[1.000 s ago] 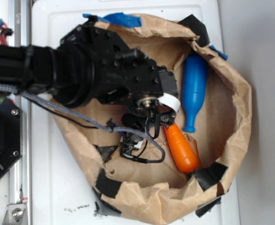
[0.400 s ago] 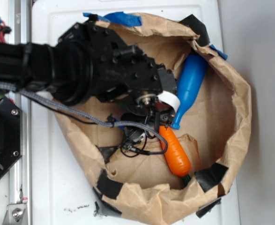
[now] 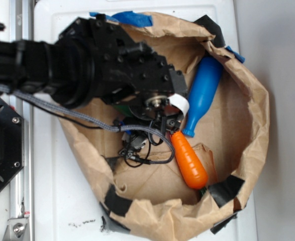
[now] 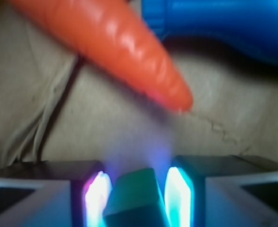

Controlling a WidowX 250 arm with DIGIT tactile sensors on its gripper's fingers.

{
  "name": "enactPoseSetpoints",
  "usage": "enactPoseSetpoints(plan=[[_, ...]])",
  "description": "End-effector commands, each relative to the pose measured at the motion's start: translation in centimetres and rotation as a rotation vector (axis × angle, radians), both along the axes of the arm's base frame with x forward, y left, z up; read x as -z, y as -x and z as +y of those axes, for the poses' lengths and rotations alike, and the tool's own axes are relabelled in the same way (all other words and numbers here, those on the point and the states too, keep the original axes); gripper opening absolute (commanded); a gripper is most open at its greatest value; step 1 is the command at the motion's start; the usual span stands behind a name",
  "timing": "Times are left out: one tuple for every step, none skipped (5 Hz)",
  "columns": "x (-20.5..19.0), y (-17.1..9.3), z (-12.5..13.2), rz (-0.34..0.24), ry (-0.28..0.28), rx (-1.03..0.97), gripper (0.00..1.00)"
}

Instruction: Grab the green block.

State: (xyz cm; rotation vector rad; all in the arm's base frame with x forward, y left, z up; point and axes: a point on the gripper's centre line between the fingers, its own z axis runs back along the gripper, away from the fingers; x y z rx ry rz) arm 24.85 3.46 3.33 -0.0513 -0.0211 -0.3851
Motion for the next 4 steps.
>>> enactPoseSetpoints(plan=[[-11.0,-1.0,0.9,-0.191,-0.035,-0.276,0.0],[-14.8,-0.1,1.2,-0.151,0.019,-0.494,0.0],[-15.8,0.5,1.1,-0.163,-0.006,-0.575,0.0],[-15.3,0.4,1.1,-0.153,-0.01,-0.578,0.0]])
